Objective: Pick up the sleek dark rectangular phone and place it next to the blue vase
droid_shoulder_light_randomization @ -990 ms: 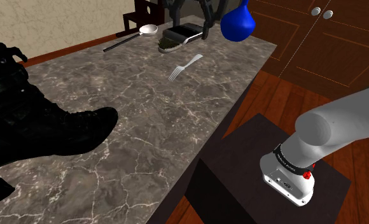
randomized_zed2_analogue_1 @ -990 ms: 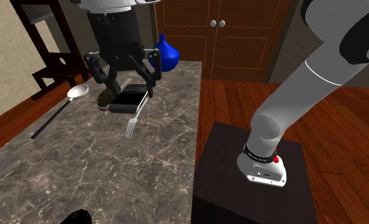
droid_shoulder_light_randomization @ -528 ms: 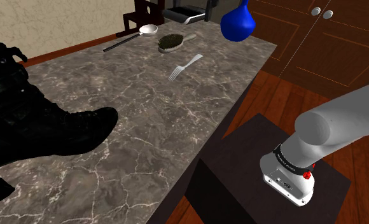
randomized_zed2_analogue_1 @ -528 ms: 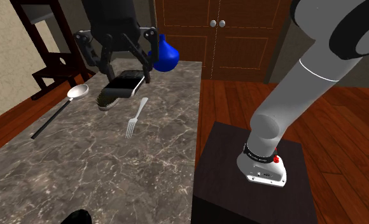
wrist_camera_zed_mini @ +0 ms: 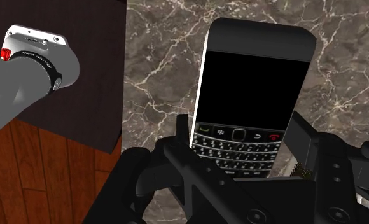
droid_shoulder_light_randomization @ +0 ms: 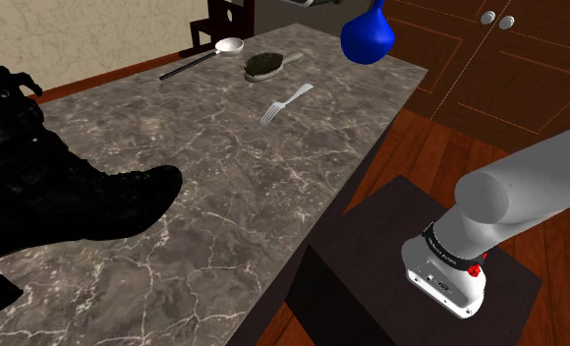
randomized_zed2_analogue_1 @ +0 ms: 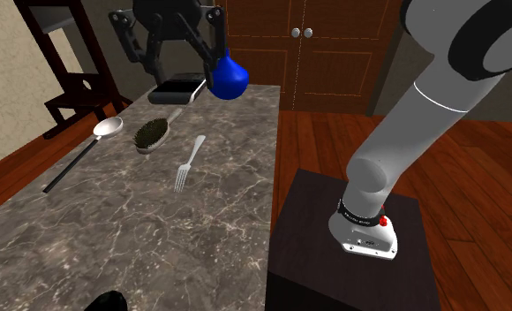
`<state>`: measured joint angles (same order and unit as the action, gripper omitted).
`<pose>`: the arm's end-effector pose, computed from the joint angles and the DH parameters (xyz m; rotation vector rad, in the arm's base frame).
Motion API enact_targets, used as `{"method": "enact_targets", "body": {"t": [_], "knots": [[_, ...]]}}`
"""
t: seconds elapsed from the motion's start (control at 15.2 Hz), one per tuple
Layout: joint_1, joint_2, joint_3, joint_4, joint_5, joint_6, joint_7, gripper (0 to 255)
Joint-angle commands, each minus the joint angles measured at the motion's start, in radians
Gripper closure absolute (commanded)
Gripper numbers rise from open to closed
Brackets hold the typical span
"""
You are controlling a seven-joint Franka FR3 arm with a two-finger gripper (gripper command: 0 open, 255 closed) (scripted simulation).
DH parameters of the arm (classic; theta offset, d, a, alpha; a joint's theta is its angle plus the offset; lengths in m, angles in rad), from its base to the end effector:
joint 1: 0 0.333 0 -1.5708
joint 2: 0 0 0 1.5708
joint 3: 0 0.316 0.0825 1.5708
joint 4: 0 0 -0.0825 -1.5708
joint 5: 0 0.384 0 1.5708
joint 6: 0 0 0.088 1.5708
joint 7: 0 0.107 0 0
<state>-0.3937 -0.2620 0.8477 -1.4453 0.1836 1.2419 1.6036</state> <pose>0.3666 0.2848 0.7315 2.6344 -1.6388 0.0006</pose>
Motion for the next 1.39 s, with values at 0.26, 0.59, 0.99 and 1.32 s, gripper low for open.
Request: {"method": "enact_targets", "body": {"t": [0.26, 0.59, 0.99, 1.32], "knots": [[-0.014, -0.102, -0.181, -0.11, 0.022, 0.002, -0.205, 255], [-0.034, -0.139, -0.297, -0.169, 0.0, 0.008, -0.351, 255], [-0.067, -0.139, -0.411, -0.2, -0.045, 0.021, -0.508, 255], [-0.102, -0.109, -0.492, -0.194, -0.088, 0.034, -0.628, 255]]}}
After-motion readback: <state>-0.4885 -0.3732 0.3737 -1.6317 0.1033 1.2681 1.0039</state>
